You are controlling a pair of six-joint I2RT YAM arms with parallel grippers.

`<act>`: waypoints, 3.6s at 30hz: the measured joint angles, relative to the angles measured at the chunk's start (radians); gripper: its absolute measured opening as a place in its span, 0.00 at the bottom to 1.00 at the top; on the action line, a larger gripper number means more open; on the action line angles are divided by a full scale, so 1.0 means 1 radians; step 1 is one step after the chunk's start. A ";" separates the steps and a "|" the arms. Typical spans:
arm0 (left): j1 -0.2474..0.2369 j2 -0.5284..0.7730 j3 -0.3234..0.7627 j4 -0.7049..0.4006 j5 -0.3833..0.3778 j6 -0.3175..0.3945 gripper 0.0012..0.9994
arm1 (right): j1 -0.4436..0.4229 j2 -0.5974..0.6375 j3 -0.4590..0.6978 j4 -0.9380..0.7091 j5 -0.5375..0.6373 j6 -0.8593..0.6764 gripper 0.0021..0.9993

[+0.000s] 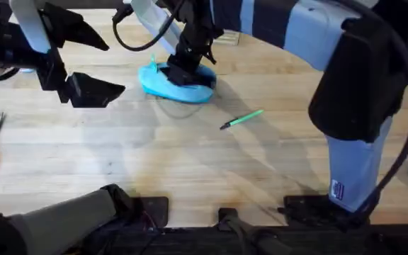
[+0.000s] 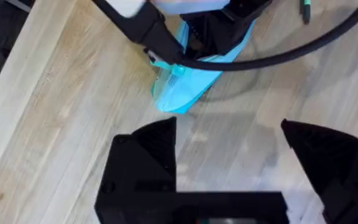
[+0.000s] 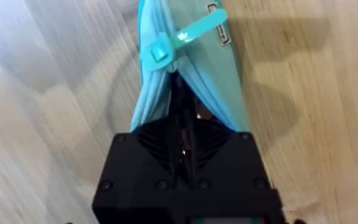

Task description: Unzip the bag, pick up the pens from the table one at a time and place them inside, then zip the bag closed.

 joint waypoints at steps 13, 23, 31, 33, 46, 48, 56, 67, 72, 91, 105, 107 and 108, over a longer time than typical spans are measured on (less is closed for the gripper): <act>0.000 0.000 0.000 0.000 0.000 0.000 0.99 | 0.000 0.000 0.000 0.003 -0.017 -0.003 1.00; 0.000 0.000 0.000 0.000 0.000 0.000 0.99 | 0.000 -0.005 0.000 -0.017 -0.004 -0.003 1.00; 0.000 0.000 0.000 0.000 0.000 0.000 0.99 | 0.000 -0.190 0.000 -0.151 0.103 -0.021 1.00; 0.000 0.000 0.000 0.000 0.000 0.000 0.99 | 0.000 -0.231 0.000 -0.163 0.120 -0.031 1.00; 0.000 0.000 0.000 0.000 0.000 0.000 0.99 | -0.058 -0.627 -0.448 -0.004 0.233 -0.068 1.00; 0.000 0.000 0.000 0.000 0.000 0.000 0.99 | -0.085 -0.683 -0.529 0.039 0.237 -0.013 1.00; 0.000 0.000 0.000 0.000 0.000 0.000 0.99 | -0.191 -0.841 -0.690 0.077 0.273 0.399 1.00; 0.000 0.000 0.000 0.002 0.000 0.000 0.99 | -0.214 -0.838 -0.767 -0.001 0.381 1.027 1.00; 0.000 0.000 0.000 0.003 0.000 0.000 0.99 | -0.214 -0.837 -0.767 -0.023 0.381 1.147 1.00; 0.000 0.000 0.000 0.003 0.000 0.000 0.99 | -0.214 -0.699 -1.017 0.155 0.340 1.585 1.00; 0.000 0.000 0.000 0.004 0.000 0.000 0.99 | -0.216 -0.619 -1.005 0.148 0.339 1.625 0.76; 0.000 0.000 0.000 0.004 0.000 0.000 0.99 | -0.218 -0.617 -1.005 0.143 0.341 1.627 0.66; 0.000 0.000 0.000 0.003 0.000 0.000 0.99 | -0.218 -0.617 -1.005 0.143 0.340 1.628 0.60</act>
